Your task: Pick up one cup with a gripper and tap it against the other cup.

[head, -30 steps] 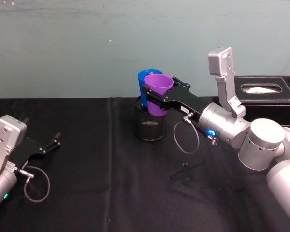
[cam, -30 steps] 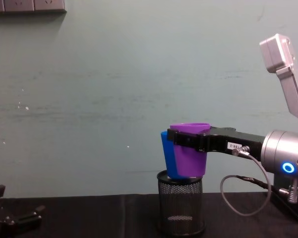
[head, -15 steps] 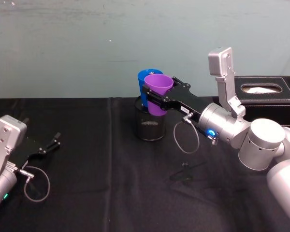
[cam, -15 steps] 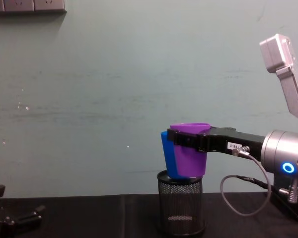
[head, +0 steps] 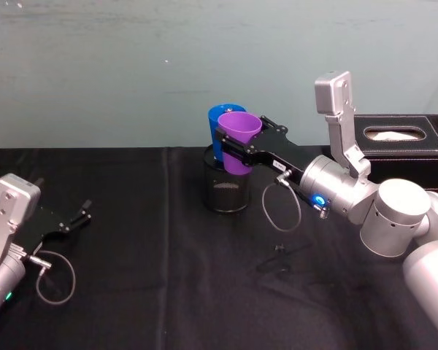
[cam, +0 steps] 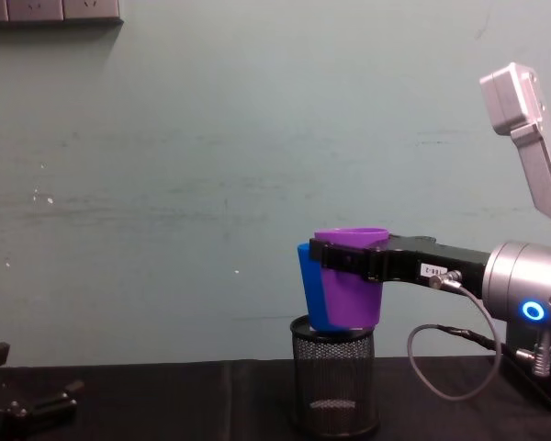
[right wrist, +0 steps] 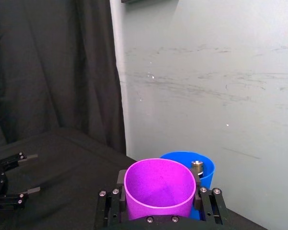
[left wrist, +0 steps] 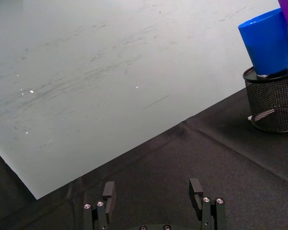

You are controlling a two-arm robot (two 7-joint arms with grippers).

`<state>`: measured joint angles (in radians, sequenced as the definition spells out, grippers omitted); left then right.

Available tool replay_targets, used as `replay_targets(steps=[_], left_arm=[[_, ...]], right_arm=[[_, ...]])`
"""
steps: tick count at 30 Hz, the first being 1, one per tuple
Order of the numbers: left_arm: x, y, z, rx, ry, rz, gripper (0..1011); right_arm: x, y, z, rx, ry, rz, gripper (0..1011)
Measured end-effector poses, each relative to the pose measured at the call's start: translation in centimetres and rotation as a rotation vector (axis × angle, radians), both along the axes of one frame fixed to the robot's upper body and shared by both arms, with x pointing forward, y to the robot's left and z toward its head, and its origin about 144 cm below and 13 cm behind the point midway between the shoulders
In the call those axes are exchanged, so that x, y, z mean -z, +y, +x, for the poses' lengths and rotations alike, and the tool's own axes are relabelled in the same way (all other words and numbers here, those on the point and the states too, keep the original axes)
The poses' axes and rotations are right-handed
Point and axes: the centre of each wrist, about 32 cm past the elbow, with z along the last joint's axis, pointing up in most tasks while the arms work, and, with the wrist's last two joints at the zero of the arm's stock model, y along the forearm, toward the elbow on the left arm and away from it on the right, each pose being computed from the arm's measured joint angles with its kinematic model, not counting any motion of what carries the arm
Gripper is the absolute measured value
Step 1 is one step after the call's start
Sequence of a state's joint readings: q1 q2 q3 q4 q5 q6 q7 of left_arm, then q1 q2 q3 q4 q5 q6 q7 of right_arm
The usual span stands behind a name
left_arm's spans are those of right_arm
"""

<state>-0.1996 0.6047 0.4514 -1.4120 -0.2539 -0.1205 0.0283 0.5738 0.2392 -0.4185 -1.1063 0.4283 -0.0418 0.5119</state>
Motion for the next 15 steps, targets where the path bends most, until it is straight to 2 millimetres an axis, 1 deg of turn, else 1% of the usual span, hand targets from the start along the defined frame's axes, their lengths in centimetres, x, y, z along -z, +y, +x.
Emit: replay_targets(steps=[15], left_arm=[[0.0, 0.0, 0.0, 0.0, 0.0, 0.0, 1000]], right_arm=[[0.0, 0.0, 0.0, 0.0, 0.0, 0.0, 746]])
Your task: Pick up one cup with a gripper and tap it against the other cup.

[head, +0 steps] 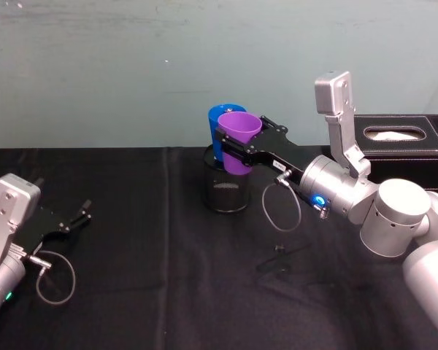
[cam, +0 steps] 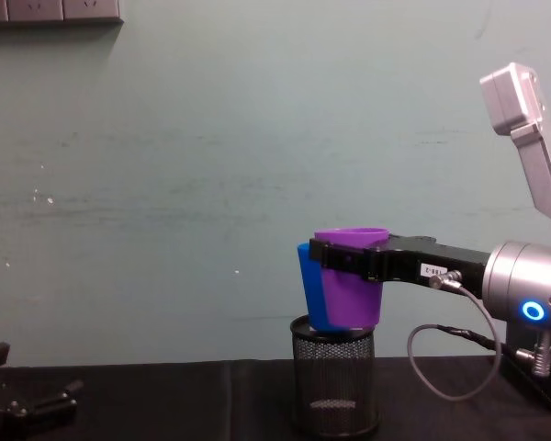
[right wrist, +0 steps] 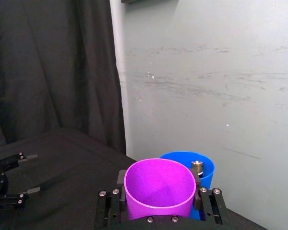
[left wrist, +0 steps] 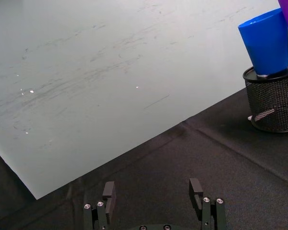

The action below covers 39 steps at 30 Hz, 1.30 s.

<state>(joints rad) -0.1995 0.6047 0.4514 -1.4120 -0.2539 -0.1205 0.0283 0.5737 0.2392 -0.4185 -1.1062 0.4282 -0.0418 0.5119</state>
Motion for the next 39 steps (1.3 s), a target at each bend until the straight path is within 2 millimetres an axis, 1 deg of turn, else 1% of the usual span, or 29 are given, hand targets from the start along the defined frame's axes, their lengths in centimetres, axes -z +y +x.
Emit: replay_targets(steps=[39], left_arm=[[0.0, 0.0, 0.0, 0.0, 0.0, 0.0, 1000]], right_arm=[[0.0, 0.0, 0.0, 0.0, 0.0, 0.0, 746]])
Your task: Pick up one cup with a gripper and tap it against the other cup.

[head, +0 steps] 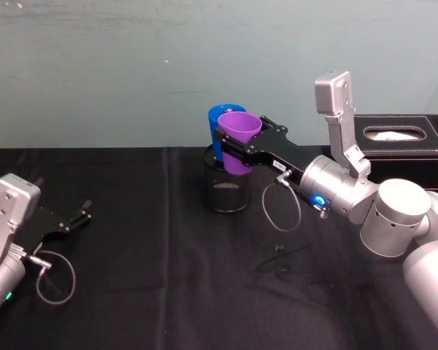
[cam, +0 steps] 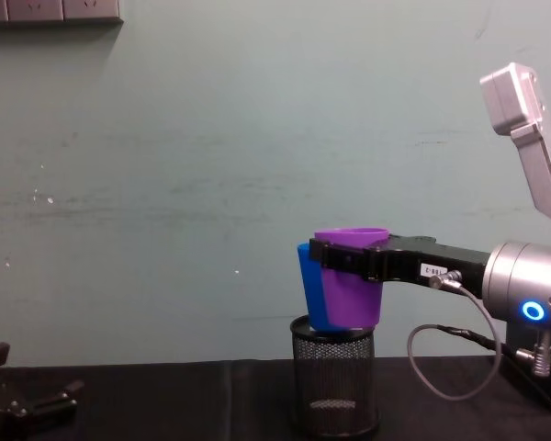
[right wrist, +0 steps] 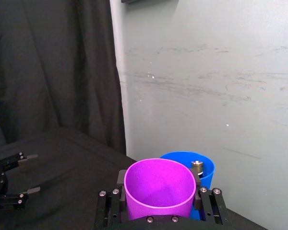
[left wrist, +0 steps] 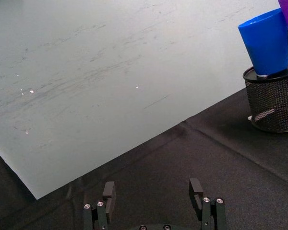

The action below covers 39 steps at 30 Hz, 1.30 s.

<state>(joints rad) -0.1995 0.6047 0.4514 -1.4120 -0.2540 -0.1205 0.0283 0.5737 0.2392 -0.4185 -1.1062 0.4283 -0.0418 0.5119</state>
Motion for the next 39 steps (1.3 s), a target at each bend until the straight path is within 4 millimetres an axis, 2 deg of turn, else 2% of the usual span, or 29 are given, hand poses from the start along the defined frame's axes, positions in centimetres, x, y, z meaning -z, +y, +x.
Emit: replay_targets(steps=[39], left_arm=[[0.0, 0.0, 0.0, 0.0, 0.0, 0.0, 1000]], right_arm=[[0.0, 0.0, 0.0, 0.0, 0.0, 0.0, 746]])
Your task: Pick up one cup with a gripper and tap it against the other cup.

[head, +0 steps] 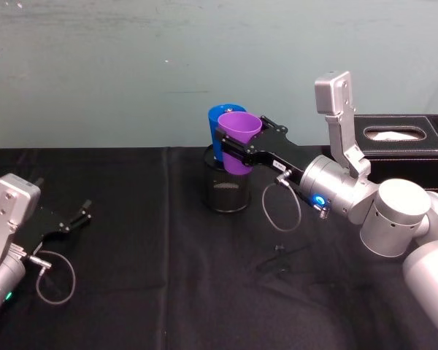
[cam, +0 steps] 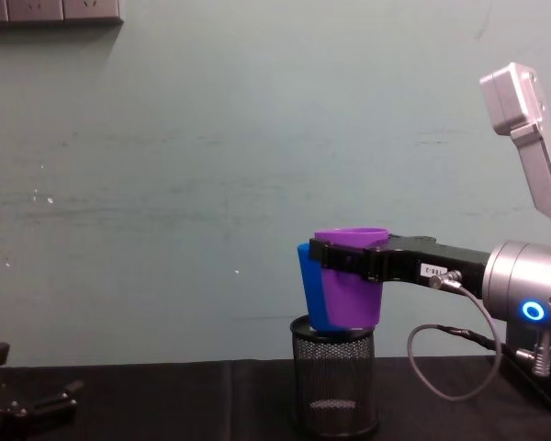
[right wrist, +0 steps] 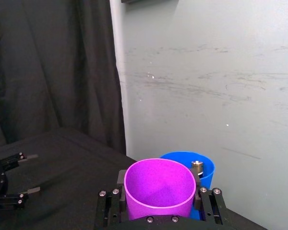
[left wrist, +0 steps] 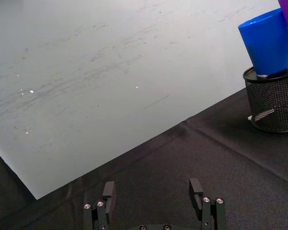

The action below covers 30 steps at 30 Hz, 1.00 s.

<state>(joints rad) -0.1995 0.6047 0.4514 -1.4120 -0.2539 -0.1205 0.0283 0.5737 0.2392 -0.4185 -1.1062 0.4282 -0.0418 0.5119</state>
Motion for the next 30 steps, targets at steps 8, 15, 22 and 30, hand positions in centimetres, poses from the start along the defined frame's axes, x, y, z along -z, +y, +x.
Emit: replay_targets(steps=[8, 15, 22, 30], left_arm=[[0.0, 0.0, 0.0, 0.0, 0.0, 0.0, 1000], [0.0, 0.0, 0.0, 0.0, 0.0, 0.0, 1000], [0.0, 0.0, 0.0, 0.0, 0.0, 0.0, 1000], [0.0, 0.0, 0.0, 0.0, 0.0, 0.0, 1000]], right_arm=[[0.0, 0.0, 0.0, 0.0, 0.0, 0.0, 746], [0.0, 0.0, 0.0, 0.0, 0.0, 0.0, 746], [0.0, 0.0, 0.0, 0.0, 0.0, 0.0, 746], [0.0, 0.0, 0.0, 0.0, 0.0, 0.0, 746]])
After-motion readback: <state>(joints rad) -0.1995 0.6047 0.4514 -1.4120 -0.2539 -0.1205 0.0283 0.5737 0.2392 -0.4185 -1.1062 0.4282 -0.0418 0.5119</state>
